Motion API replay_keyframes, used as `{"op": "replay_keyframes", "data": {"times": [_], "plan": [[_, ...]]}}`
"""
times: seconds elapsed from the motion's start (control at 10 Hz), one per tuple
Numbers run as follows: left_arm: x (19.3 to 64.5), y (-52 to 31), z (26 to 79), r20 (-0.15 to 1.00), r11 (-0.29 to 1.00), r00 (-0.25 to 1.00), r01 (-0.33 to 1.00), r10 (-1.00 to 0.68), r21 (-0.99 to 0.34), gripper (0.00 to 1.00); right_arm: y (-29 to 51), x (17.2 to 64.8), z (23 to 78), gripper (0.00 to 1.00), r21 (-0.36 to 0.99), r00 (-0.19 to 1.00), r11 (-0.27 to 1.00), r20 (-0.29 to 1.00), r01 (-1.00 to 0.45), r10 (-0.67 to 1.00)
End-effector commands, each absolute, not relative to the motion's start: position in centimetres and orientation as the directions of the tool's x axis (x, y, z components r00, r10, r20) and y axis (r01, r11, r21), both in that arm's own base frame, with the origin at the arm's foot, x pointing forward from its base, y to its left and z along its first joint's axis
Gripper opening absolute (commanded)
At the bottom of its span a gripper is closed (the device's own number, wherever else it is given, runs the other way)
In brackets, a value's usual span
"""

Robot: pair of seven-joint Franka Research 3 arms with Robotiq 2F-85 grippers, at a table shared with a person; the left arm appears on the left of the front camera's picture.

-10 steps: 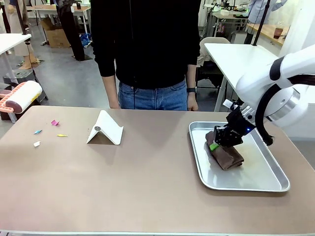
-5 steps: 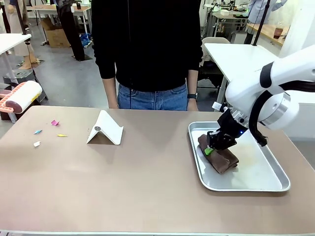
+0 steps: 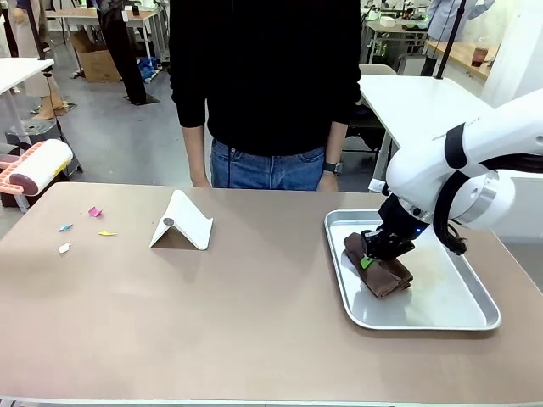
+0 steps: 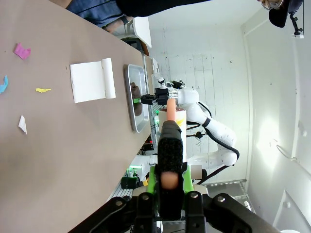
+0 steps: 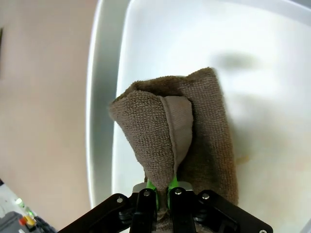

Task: Clean the surface of the table.
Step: If a person points to the right, clean the right side of the table with your right hand, and if they point to the left, clean the left side with your left hand.

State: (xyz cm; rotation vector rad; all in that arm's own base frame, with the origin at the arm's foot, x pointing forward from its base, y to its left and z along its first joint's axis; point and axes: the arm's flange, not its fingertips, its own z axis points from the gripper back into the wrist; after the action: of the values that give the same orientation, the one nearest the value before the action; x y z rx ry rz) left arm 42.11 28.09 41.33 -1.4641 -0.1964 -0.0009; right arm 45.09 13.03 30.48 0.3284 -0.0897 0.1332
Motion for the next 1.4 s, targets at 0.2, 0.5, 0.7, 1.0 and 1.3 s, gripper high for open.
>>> {"op": "replay_keyframes", "data": {"times": [0.2, 0.5, 0.7, 1.0, 1.3], "plan": [[41.9, 28.1, 41.7, 0.149, 0.1, 0.983, 0.139, 0.105, -0.985, 0.0, 8.7, 46.4, 29.5, 0.0, 0.244, 0.993, 0.97, 0.11, 0.014, -0.042], [41.9, 28.1, 41.7, 0.149, 0.1, 0.983, 0.139, 0.105, -0.985, 0.0, 4.3, 46.9, 30.1, 0.0, 0.317, 0.979, 0.937, 0.087, 0.147, -0.183], [41.9, 28.1, 41.7, 0.149, 0.1, 0.983, 0.139, 0.105, -0.985, 0.0, 0.2, 46.4, 31.8, 0.0, 0.53, 0.964, 0.821, 0.025, 0.211, -0.264], [41.9, 28.1, 41.7, 0.149, 0.1, 0.983, 0.139, 0.105, -0.985, 0.0, -5.5, 44.6, 34.6, 0.0, 0.861, 0.943, 0.464, -0.051, 0.208, -0.328], [41.9, 28.1, 41.7, 0.149, 0.1, 0.983, 0.139, 0.105, -0.985, 0.0, -10.1, 42.2, 36.5, 0.0, 0.985, 0.951, 0.108, -0.099, 0.135, -0.294]]}}
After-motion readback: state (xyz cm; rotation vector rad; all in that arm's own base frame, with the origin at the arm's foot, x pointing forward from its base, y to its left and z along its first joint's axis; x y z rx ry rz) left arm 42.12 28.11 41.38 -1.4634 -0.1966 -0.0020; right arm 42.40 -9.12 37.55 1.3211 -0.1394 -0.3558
